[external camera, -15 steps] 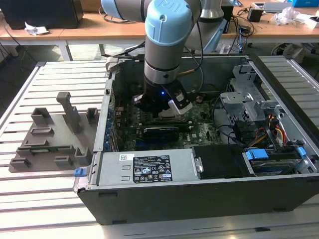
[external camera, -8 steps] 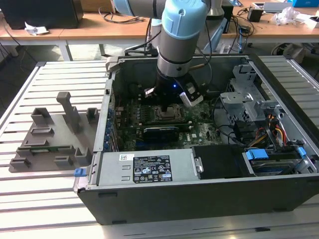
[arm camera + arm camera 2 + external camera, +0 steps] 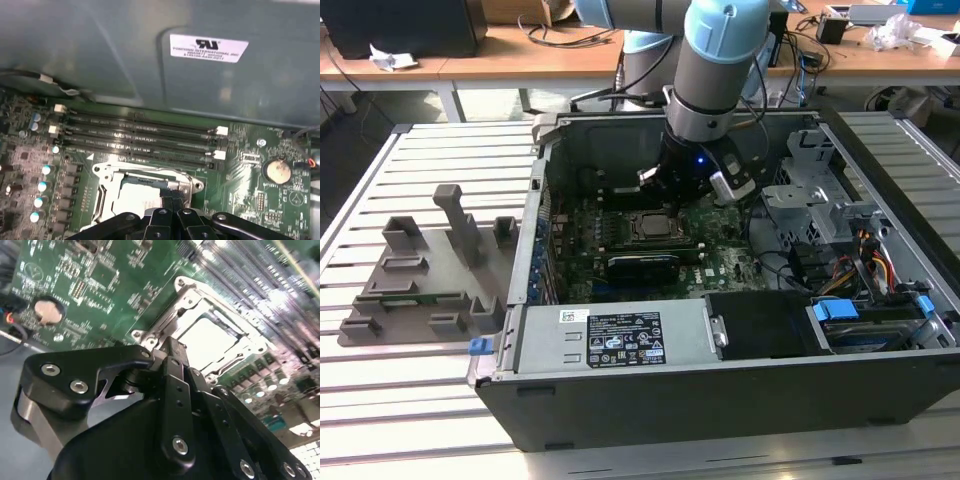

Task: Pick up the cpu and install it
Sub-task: 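Install the second cpu locking lever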

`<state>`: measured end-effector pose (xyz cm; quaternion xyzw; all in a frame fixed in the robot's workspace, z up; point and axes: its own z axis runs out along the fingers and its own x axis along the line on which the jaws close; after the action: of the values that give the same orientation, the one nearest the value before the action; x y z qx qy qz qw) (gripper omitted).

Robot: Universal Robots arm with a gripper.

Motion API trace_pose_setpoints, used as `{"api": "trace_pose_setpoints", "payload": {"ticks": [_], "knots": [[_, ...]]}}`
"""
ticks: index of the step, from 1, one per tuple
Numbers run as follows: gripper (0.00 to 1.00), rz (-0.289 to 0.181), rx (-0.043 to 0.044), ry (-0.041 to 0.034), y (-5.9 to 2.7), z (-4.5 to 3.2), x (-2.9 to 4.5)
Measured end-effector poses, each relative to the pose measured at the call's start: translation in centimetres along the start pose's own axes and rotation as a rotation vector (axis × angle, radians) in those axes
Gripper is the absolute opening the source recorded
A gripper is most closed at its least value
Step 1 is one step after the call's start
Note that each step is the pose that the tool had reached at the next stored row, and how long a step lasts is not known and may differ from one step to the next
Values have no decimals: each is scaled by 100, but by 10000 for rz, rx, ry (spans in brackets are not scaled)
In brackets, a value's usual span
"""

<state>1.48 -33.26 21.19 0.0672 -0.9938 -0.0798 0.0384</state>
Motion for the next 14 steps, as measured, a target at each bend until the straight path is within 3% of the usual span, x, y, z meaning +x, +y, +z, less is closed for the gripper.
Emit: {"api": "trace_pose_setpoints", "payload": {"ticks": [1, 3, 4, 6, 8, 12, 14], "knots": [[11, 21, 242, 31, 6, -1, -1], [11, 52, 620, 71, 16, -8, 2], [11, 63, 806, 49, 24, -21, 16], [11, 67, 923, 14, 31, -24, 45], [11, 79, 1161, -16, 45, -17, 111], [11, 79, 1248, -73, 80, -22, 163], [11, 84, 1327, -74, 111, -62, 164]]}}
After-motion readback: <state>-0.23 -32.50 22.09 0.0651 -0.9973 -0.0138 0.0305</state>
